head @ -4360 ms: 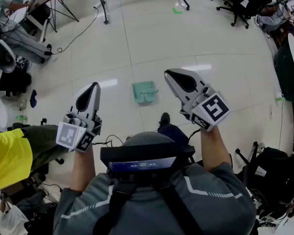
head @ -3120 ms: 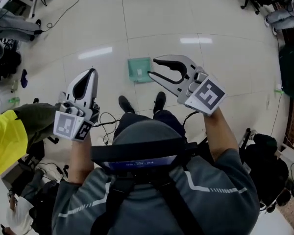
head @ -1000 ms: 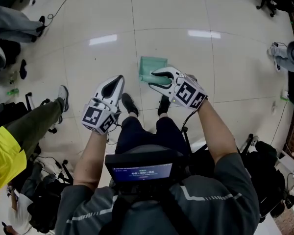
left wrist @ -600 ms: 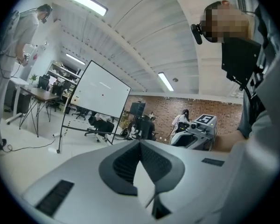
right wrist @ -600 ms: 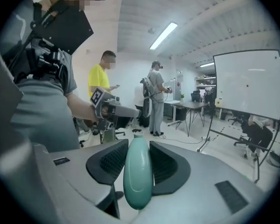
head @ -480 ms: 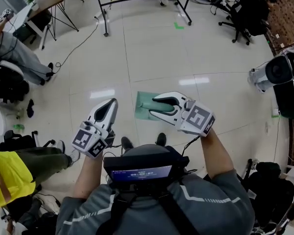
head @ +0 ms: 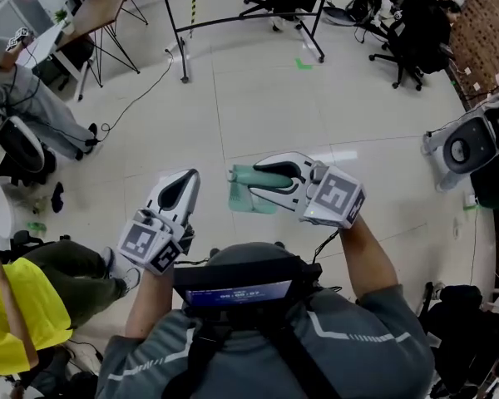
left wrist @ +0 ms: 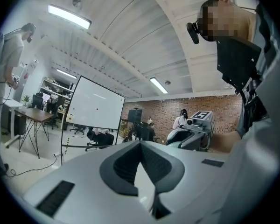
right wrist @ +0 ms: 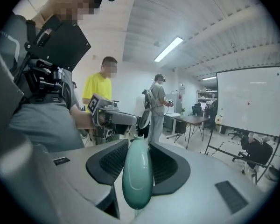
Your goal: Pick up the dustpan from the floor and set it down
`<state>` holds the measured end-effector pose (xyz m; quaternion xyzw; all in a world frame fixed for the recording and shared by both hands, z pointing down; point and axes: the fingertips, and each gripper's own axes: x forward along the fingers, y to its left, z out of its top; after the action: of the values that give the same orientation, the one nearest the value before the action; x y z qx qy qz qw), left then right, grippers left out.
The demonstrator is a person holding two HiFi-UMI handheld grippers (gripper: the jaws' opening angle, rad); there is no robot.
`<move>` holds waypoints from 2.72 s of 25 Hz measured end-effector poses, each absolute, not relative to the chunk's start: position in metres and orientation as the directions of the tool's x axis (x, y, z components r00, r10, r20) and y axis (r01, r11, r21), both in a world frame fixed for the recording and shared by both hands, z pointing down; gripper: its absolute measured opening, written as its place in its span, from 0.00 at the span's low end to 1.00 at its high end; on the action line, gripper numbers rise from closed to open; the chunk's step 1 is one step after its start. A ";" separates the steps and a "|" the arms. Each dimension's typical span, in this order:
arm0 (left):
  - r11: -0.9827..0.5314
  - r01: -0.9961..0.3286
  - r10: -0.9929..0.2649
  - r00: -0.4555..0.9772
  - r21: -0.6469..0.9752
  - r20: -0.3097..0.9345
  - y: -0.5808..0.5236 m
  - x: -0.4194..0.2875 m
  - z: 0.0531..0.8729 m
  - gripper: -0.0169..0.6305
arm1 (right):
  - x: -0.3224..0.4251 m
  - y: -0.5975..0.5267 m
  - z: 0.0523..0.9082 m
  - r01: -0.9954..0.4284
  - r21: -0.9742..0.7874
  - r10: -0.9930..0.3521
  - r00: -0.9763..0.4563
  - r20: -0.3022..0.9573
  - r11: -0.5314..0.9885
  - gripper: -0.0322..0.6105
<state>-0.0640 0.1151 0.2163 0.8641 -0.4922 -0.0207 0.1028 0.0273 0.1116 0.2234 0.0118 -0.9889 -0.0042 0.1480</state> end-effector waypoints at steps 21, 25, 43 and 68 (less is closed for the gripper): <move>-0.472 -0.851 -0.866 0.497 0.232 0.062 0.109 -0.148 0.225 0.06 | -0.038 0.105 0.219 -0.035 -0.009 -0.031 -0.955 0.296 0.999 0.30; -0.491 -0.841 -0.853 0.518 0.229 0.073 0.113 -0.164 0.230 0.06 | -0.052 0.102 0.219 -0.065 -0.004 -0.061 -0.954 0.294 0.998 0.30; -0.445 -0.869 -0.882 0.467 0.218 0.063 -0.021 -0.211 0.247 0.06 | -0.092 -0.064 0.248 -0.067 -0.029 -0.058 -0.964 0.261 0.997 0.30; -0.345 -0.916 -0.931 0.362 0.204 0.049 -0.318 -0.236 0.241 0.06 | -0.109 -0.382 0.263 -0.001 0.064 -0.020 -0.953 0.301 0.998 0.30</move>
<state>-0.2356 -0.3181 0.2412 0.8192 -0.5637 -0.0377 0.0984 -0.1086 -0.3817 0.2630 0.0054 -0.9878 -0.0316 0.1525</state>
